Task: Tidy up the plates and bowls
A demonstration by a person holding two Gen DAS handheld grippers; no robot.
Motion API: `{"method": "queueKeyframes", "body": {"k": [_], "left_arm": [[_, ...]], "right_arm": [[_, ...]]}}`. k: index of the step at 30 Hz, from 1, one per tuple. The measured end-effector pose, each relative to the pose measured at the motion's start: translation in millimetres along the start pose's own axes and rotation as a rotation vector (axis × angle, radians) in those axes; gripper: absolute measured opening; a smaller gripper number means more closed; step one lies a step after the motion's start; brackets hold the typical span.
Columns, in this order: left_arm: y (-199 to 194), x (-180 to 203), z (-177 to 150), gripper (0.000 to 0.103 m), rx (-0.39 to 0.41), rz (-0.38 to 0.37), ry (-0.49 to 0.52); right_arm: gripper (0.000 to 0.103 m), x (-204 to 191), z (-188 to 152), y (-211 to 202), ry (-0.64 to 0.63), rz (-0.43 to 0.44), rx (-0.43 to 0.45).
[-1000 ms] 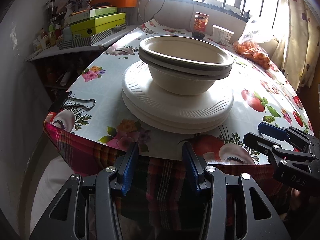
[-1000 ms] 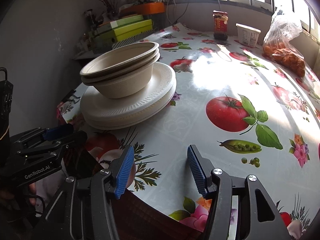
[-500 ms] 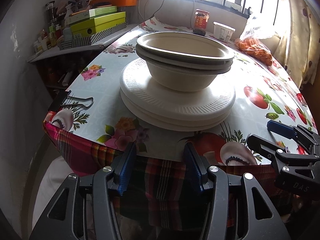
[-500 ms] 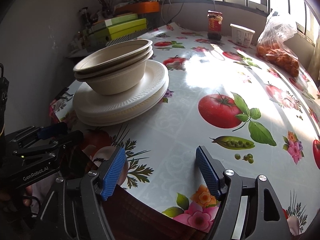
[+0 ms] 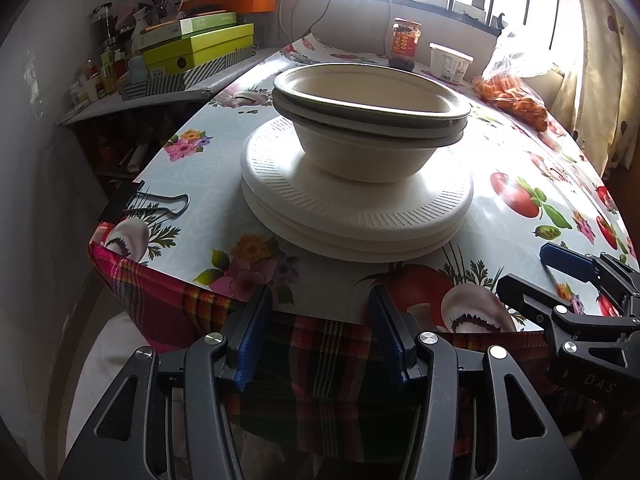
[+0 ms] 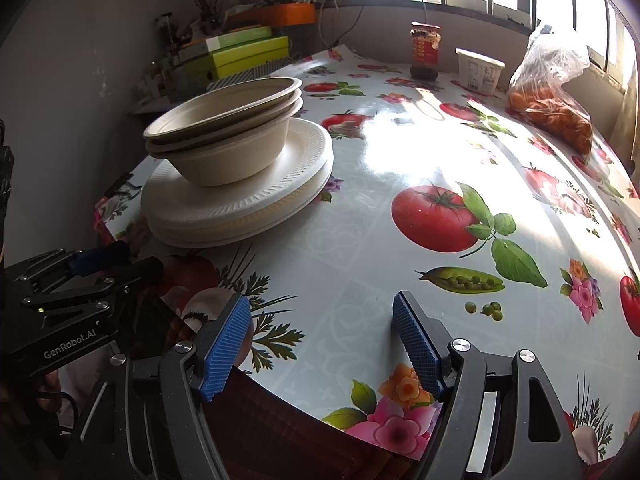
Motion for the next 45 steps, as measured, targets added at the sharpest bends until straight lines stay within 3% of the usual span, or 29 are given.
{"method": "queueKeyframes", "body": {"k": [45], "left_arm": [[-0.1,-0.3,-0.1,0.055,0.002,0.002,-0.001]], "right_arm": [[0.078,-1.0,-0.8,0.4,-0.003,-0.003,-0.001]]}}
Point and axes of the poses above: each gripper's, at about its wrist camera, not at the fingertips, and y roughly the way its jaws point, x to its right, z to its top, the point moved 5 cm from there along y, roughly the way its jaws point, and after that the axes turned 1 degree about y, right-handed, at the moved point
